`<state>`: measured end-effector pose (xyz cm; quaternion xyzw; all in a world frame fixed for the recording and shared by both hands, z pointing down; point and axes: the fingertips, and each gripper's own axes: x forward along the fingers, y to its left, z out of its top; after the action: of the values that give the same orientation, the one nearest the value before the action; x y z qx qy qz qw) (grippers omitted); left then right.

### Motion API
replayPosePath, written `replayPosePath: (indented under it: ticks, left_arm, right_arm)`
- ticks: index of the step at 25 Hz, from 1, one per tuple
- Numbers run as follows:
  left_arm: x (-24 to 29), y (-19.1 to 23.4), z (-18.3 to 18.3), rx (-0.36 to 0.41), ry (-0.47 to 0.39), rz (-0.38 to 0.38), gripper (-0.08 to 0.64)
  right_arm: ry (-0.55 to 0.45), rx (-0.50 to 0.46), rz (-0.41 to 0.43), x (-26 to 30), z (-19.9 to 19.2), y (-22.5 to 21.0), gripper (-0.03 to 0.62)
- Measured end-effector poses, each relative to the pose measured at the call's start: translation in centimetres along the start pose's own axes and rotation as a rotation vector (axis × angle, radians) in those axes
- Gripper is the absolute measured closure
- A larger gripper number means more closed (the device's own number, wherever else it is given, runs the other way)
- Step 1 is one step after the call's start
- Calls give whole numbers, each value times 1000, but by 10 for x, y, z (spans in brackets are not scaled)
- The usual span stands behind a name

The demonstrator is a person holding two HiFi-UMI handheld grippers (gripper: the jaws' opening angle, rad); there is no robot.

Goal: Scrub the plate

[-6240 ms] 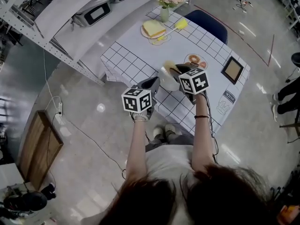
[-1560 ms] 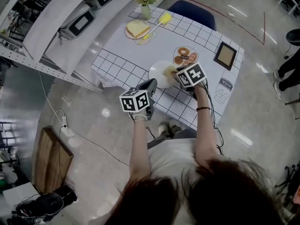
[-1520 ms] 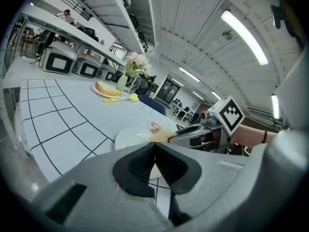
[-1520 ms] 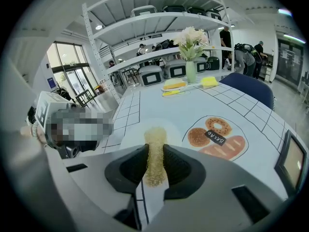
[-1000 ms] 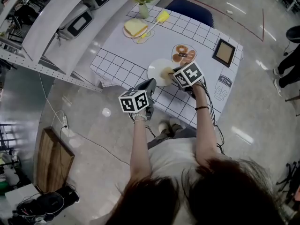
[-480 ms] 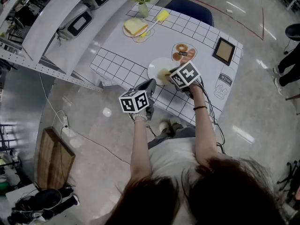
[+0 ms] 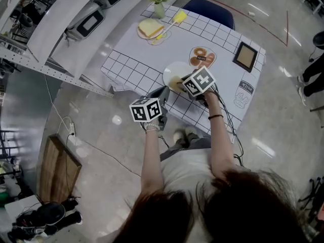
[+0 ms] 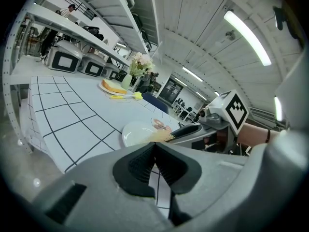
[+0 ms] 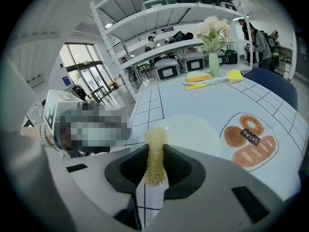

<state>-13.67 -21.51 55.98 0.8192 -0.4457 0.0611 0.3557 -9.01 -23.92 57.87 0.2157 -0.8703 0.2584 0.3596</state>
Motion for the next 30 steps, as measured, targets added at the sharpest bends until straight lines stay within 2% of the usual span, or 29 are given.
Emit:
replayPosePath:
  ticks: [14, 30]
  left_arm:
    - [-13, 20, 6, -21, -23, 40, 549]
    - [-10, 38, 14, -39, -34, 62, 549]
  right_arm:
    - [-41, 10, 52, 19, 17, 10, 512]
    - [-99, 37, 55, 32, 37, -5, 512]
